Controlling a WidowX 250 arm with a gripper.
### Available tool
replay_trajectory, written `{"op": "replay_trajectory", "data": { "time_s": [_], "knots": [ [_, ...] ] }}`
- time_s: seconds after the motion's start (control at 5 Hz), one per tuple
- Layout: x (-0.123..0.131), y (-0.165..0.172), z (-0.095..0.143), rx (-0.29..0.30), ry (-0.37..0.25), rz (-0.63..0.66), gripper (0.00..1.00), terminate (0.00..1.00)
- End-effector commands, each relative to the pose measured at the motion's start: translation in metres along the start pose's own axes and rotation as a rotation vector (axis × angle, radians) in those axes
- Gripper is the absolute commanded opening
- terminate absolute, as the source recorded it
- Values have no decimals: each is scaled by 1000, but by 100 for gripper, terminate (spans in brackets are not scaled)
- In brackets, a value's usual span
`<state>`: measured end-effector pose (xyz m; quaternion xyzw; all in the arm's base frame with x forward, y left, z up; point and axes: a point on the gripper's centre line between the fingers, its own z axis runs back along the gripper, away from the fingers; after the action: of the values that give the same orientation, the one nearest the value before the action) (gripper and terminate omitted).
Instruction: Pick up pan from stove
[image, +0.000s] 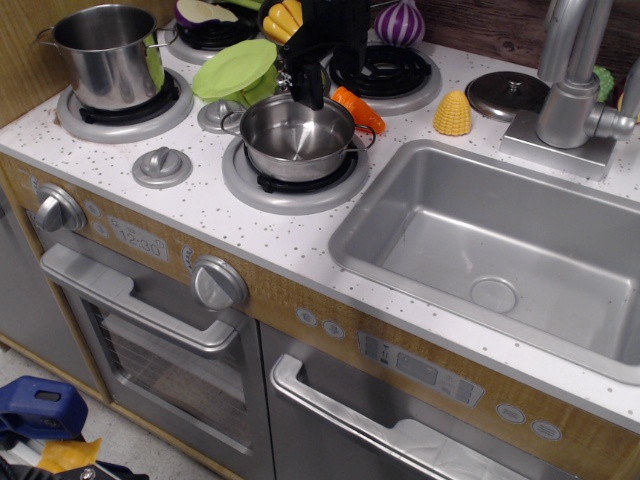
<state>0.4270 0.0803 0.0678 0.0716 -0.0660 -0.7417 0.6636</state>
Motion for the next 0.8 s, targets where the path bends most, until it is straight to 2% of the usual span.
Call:
{"op": "replay_trajectory", "data": {
  "time_s": [0.0, 0.6],
  "knots": [
    [0, 0, 0, 0, 0, 0, 100, 0],
    [-3, 1, -7, 35, -45, -56, 100, 0]
  ]
}}
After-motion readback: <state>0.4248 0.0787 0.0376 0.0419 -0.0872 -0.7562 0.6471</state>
